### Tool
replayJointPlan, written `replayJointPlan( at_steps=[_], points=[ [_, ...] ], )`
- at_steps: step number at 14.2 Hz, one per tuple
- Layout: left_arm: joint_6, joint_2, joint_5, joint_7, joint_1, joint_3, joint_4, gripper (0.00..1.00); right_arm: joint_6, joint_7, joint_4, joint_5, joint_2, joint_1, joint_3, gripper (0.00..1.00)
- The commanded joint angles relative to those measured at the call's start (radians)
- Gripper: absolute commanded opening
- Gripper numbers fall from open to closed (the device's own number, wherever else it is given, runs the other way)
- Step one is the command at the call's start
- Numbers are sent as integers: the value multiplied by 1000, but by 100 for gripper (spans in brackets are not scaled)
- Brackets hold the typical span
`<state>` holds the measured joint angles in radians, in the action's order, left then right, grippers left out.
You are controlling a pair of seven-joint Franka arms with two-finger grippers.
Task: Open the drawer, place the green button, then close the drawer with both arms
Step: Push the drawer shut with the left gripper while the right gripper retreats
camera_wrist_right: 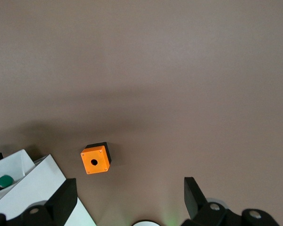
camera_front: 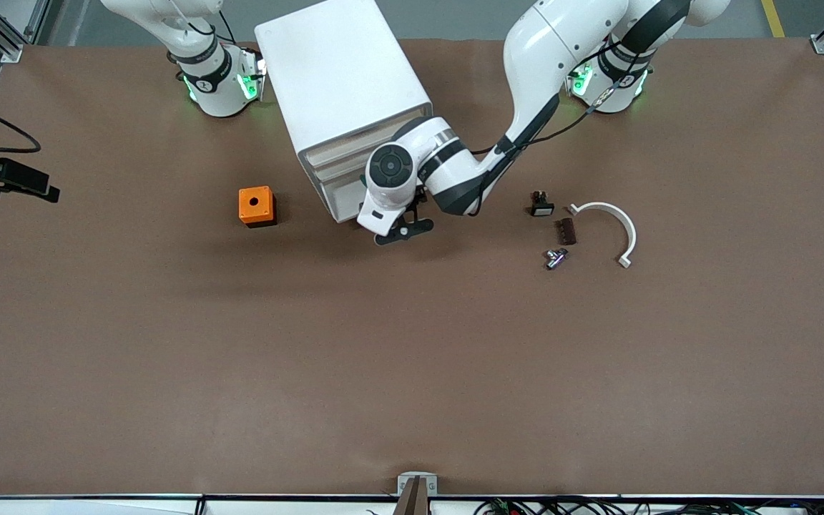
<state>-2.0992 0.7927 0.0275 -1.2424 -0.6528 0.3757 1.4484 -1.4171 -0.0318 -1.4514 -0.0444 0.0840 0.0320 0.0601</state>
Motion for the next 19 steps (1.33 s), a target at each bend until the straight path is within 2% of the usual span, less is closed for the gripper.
replayJointPlan(
  at_steps=[1,8,14,19],
  points=[
    [-22,-13,9,-48,-33,5,12,100,-3,-2,12,52,-17,5,-19,100],
    [-47,-4,8,-94,-99,5,12,100,-8,3,28,54,-17,14,-14,100],
    [-53,-3,-8,-112,-108,17,12,100,-13,3,48,44,-15,13,-14,100],
    [-48,-13,9,-34,-21,9,0,100,-13,-2,48,40,-15,6,-19,100]
  ],
)
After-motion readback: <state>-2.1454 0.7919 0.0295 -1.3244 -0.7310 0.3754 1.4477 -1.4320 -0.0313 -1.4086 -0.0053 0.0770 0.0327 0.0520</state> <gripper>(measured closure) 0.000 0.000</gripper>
